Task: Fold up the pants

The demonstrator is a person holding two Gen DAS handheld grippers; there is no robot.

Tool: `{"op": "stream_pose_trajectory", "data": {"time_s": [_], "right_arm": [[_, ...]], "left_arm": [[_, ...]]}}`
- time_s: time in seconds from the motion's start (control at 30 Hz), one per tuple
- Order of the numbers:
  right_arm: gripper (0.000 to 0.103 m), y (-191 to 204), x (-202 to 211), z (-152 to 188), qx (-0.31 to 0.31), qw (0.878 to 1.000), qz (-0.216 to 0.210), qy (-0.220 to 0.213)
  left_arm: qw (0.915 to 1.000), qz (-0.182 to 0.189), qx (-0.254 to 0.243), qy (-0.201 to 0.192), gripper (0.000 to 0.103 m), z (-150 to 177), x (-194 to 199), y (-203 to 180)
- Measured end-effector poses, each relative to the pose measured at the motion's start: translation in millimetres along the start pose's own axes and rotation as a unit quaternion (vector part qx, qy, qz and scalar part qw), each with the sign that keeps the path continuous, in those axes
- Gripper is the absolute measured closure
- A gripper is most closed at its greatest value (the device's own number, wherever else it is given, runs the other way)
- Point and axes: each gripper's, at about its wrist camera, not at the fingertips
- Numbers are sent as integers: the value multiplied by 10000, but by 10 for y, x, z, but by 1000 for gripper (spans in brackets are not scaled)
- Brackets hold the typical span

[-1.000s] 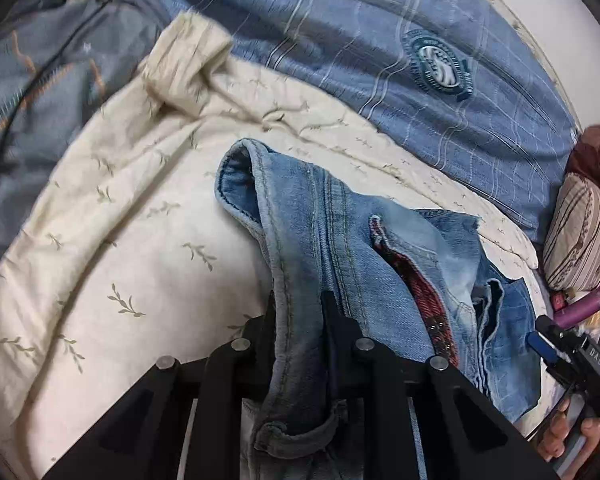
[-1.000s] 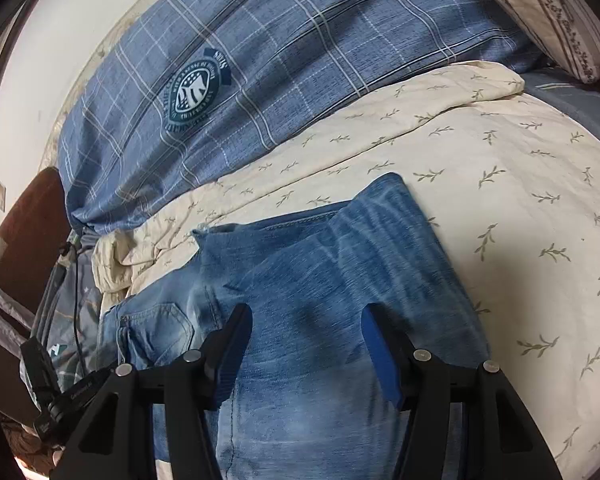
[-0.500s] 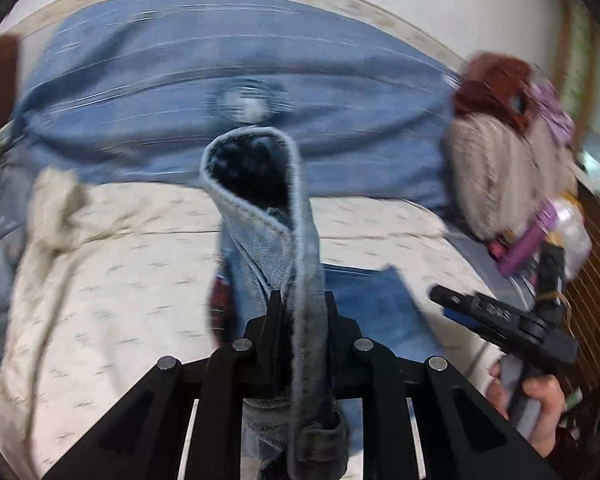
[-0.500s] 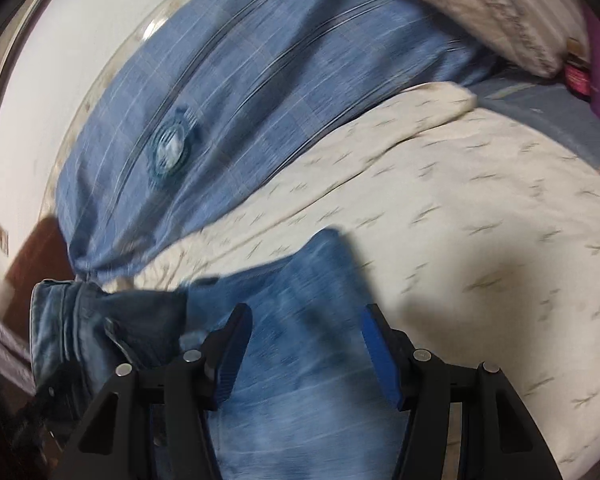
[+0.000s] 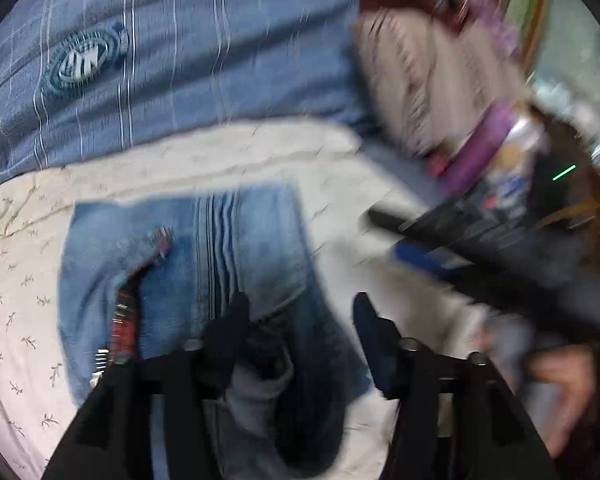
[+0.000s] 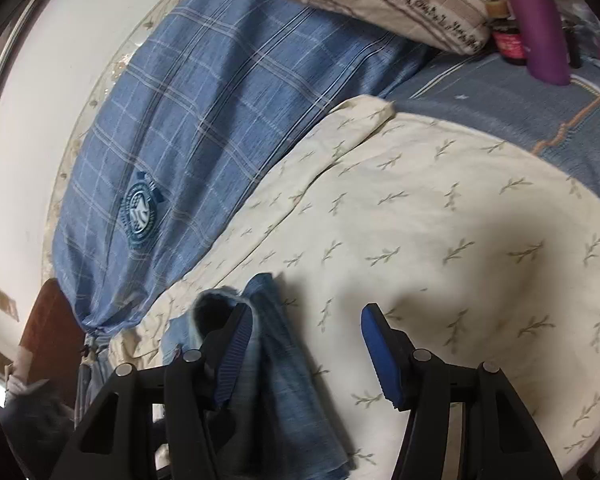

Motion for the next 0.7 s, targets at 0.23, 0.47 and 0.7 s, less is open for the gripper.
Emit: {"op": "stream_pose_trajectory", "data": {"time_s": [0.23, 0.47, 0.7], "right_arm": [[41, 329, -80, 153, 515, 9970, -573, 49], [41, 860, -30, 461, 1797, 9737, -1396, 56], [41, 799, -401, 565, 1519, 9727, -1350, 1124]], "left_arm": [[9934, -750, 562, -668, 27, -25, 714, 669], [9766, -1699, 1315, 78, 27, 462, 448, 1237], [9736, -2066, 941, 212, 27, 590, 211, 1025]]}}
Point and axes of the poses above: each gripper's, at about its wrist camera, not at the fingertips, and x roughly against the way its jaws point, y to its left, z to its underside, and after that the axes turned 9 degrees about -z, right-handed
